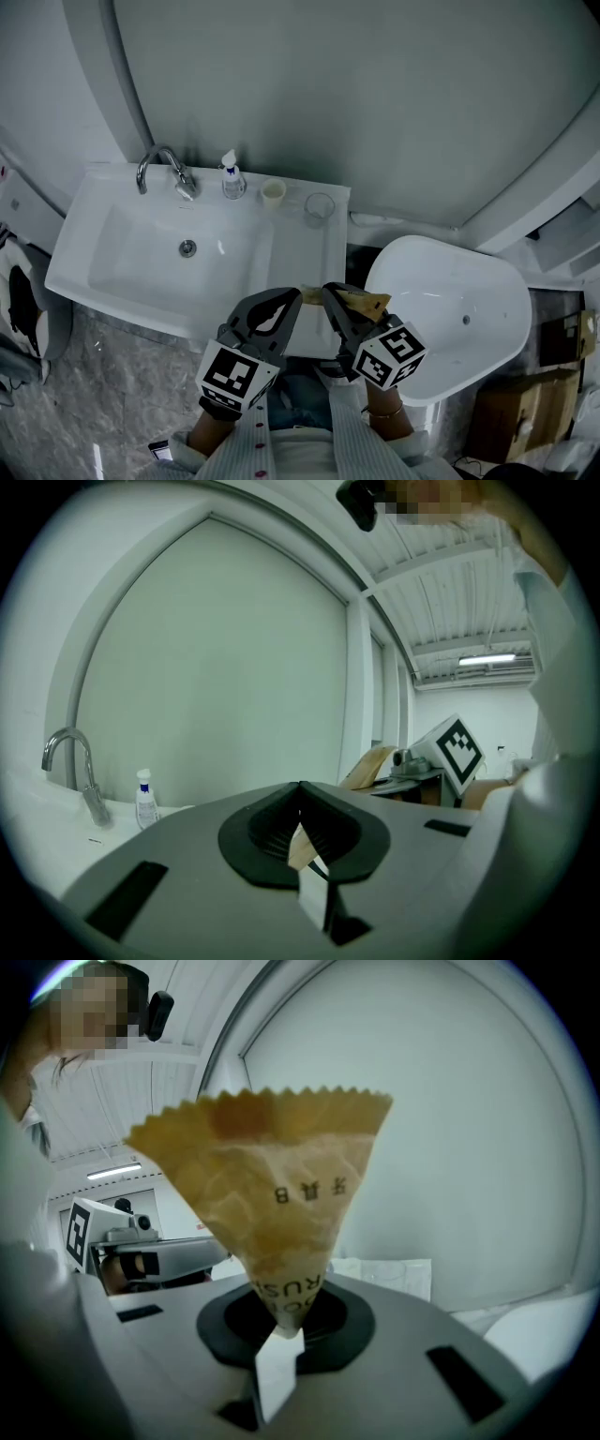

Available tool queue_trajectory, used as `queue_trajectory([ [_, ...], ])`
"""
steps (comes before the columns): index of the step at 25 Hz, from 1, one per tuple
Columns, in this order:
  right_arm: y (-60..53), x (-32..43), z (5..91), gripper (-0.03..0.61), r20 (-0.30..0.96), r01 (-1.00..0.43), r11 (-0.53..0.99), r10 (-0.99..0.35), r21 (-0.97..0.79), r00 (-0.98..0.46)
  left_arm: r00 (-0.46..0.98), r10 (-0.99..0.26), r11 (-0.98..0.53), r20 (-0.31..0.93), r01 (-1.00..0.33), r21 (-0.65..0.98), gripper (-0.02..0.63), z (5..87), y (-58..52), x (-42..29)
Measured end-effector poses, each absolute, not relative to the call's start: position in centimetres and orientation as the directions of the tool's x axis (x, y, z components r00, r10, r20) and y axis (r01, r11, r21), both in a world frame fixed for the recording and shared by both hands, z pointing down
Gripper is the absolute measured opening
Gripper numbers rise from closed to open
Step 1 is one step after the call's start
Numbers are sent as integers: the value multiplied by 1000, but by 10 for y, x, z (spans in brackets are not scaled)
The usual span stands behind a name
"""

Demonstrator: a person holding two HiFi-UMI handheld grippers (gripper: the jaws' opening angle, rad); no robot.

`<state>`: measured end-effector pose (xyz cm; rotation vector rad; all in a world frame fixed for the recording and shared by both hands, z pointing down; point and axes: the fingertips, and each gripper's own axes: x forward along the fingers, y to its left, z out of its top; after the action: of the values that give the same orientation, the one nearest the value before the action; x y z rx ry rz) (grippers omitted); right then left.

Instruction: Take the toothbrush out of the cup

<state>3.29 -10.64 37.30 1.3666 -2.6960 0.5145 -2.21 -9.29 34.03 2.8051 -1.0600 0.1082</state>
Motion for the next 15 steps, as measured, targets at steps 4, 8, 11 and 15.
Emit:
queue_trajectory([
  [4, -103, 31, 371, 31, 210, -796, 543, -773, -266, -598, 752, -649, -743, 116, -659, 112, 17, 341, -90, -26],
  [8, -96, 26, 369, 31, 199, -791, 549, -772, -269, -604, 752, -649, -745, 113, -659, 108, 17, 342, -83, -31],
  [11, -92, 22, 372, 31, 200, -790, 553, -770, -266, -606, 754, -648, -747, 105, -656, 105, 17, 343, -76, -34],
  [15, -89, 17, 372, 31, 194, -788, 557, -770, -262, -608, 754, -650, -747, 95, -657, 98, 17, 342, -72, -38],
])
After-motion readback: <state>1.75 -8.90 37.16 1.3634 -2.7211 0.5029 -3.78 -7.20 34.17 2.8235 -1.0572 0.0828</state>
